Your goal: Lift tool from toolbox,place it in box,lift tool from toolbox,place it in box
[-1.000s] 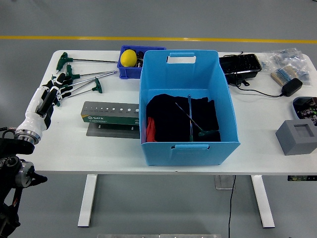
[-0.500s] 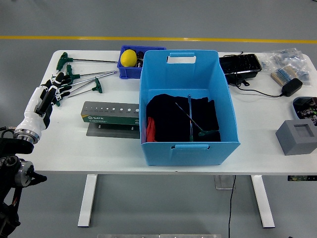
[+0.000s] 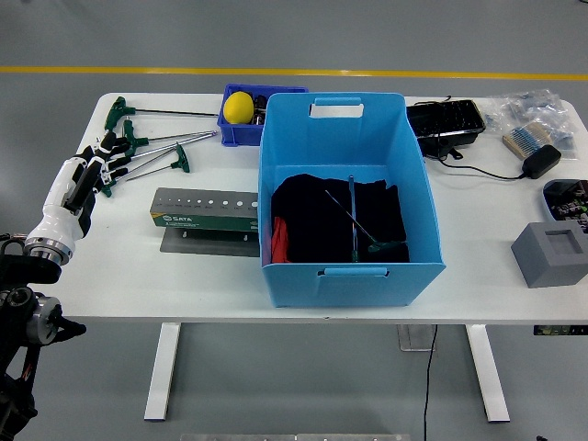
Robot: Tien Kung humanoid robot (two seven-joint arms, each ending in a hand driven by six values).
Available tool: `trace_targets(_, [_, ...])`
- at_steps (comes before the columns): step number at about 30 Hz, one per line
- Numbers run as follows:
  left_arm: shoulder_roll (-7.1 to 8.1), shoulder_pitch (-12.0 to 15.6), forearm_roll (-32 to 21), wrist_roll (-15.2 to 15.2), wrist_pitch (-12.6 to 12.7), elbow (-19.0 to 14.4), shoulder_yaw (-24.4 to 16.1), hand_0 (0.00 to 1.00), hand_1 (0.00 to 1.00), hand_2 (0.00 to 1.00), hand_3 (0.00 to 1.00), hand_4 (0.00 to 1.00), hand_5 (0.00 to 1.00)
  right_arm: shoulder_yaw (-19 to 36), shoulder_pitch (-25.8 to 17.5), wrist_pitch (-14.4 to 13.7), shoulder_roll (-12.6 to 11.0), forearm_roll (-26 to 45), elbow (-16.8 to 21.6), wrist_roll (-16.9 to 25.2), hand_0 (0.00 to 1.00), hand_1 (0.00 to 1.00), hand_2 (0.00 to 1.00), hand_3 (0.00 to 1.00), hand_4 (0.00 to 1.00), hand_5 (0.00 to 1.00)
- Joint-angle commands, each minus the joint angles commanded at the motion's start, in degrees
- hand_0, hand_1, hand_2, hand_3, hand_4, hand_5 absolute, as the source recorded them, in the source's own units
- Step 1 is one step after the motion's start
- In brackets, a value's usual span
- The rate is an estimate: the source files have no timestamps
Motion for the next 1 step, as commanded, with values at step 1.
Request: trace_targets(1, [0.0, 0.0, 0.0, 0.0, 0.0, 0.0, 0.0, 0.759, 0.781, 0.806, 0.747, 0.881, 0.857, 0.0, 0.0, 0.0, 0.0, 0.0, 0.0, 0.0, 0.617, 0.589, 0.672, 0.571, 0.822, 0.689])
